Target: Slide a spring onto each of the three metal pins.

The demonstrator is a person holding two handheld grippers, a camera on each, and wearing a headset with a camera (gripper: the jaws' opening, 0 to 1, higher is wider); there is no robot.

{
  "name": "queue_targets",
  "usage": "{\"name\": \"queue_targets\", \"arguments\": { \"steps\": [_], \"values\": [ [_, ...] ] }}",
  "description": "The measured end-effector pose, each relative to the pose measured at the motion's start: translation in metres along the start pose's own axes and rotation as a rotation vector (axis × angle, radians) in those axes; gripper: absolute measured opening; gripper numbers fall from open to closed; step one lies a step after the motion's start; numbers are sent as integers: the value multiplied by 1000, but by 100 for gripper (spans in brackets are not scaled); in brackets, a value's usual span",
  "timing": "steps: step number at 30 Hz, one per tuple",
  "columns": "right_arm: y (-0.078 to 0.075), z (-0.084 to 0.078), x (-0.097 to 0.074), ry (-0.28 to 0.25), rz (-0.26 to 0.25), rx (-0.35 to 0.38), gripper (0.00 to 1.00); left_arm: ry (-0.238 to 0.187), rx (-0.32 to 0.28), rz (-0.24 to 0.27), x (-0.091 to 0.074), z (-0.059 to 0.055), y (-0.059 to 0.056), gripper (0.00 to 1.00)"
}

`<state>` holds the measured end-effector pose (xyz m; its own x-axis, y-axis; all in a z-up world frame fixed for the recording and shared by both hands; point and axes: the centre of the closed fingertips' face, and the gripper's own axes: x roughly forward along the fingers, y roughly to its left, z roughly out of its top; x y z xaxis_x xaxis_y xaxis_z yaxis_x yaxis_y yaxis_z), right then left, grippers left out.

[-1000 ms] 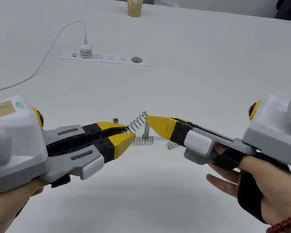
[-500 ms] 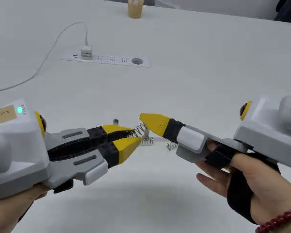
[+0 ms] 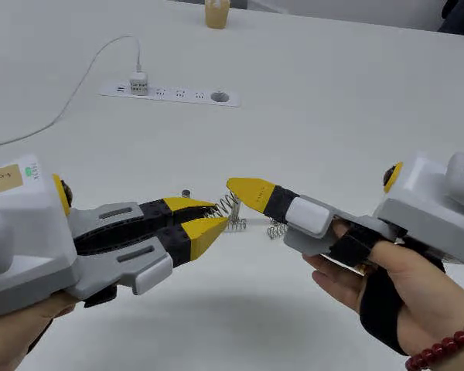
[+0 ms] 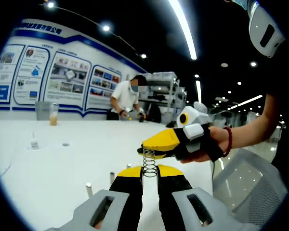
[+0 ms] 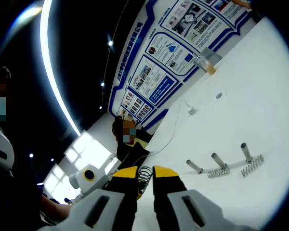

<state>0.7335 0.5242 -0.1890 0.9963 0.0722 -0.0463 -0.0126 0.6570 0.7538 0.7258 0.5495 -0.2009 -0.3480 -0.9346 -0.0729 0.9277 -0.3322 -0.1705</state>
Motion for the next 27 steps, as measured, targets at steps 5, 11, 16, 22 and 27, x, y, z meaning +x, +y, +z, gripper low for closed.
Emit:
{"name": "queue_targets", "arguments": {
  "steps": [5, 11, 16, 22, 27],
  "values": [
    [2, -1, 0, 5, 1, -38, 12, 19, 2, 0, 1, -2, 0, 10],
    [2, -2, 0, 15, -5, -105, 11, 42, -1, 3, 2, -6, 0, 11],
    [0, -4, 2, 30, -32, -178, 11, 99, 5, 29, 1, -17, 5, 13],
    [-9, 1, 2, 23, -67, -240, 11, 177, 44, 48, -3, -35, 6, 26],
    [-13, 3, 3, 25, -83, -308, 11, 234, 86, 67, -7, -49, 6, 38]
  ]
}}
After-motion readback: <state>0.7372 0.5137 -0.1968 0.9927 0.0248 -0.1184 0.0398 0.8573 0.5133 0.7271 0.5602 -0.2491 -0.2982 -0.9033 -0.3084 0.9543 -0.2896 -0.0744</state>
